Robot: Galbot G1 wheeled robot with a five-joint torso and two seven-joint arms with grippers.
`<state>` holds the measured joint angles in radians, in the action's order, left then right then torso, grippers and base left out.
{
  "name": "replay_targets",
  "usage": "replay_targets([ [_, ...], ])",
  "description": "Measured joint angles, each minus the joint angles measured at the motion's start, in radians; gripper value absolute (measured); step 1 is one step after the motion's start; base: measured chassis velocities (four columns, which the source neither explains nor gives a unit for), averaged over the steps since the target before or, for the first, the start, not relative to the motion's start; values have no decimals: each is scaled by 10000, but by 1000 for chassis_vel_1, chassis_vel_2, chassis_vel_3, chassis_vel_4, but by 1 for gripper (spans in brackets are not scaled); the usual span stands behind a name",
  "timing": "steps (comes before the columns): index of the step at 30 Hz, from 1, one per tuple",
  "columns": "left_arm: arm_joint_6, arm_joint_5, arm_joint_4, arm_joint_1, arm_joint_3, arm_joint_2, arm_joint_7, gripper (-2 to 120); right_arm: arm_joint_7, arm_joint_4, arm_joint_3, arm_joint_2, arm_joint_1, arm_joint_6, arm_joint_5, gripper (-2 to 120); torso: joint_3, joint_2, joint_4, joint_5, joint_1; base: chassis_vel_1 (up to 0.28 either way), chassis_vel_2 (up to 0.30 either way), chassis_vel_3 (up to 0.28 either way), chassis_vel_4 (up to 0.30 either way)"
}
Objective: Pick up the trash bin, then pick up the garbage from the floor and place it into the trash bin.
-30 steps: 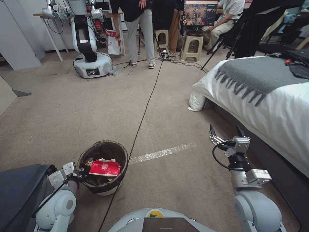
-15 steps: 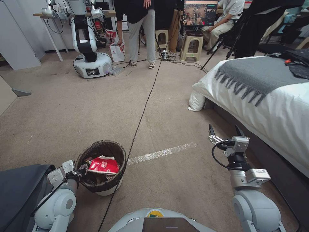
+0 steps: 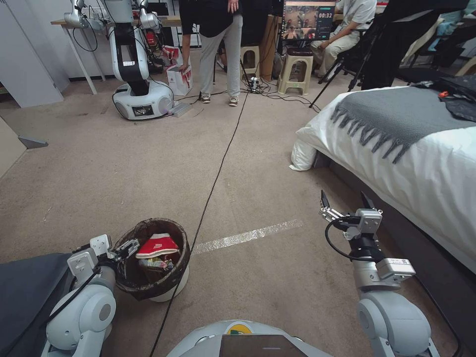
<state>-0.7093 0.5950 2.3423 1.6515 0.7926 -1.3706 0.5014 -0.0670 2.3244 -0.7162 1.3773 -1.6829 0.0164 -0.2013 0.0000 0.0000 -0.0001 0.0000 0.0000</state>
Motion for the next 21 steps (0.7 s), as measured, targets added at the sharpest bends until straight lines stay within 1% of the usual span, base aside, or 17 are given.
replay_targets([
  [2,0,-37,67,-13,-18,9,14,99,-3,-3,10,0,6,2,-1,100,0,0,0,0,0,0,0,0,0],
  [4,-27,-108,318,-41,-43,53,53,100,-9,-17,23,-2,24,7,-8,100,0,0,0,0,0,0,0,0,0],
  [9,-42,-234,667,-83,-1,165,51,100,-12,-43,9,15,27,9,-23,100,0,0,0,0,0,0,0,0,0],
  [13,-20,-289,770,-104,18,198,28,100,-12,-44,3,23,25,10,-24,100,0,0,0,-1,0,0,0,0,0],
  [17,162,-372,954,-114,45,275,-101,100,-11,-21,-5,44,23,42,-26,100,0,0,1,-1,0,0,0,0,0],
  [19,399,-489,1035,-118,78,336,-376,100,-11,32,-7,61,6,129,-26,100,0,0,1,-1,0,0,0,0,0],
  [20,399,-489,1035,-118,78,336,-376,100,-11,32,-7,61,6,129,-26,100,0,0,1,-1,0,0,0,0,0],
  [21,708,-712,1059,-115,130,379,-762,100,-12,94,-4,89,-16,213,-30,100,0,0,0,-1,0,0,0,0,0],
])
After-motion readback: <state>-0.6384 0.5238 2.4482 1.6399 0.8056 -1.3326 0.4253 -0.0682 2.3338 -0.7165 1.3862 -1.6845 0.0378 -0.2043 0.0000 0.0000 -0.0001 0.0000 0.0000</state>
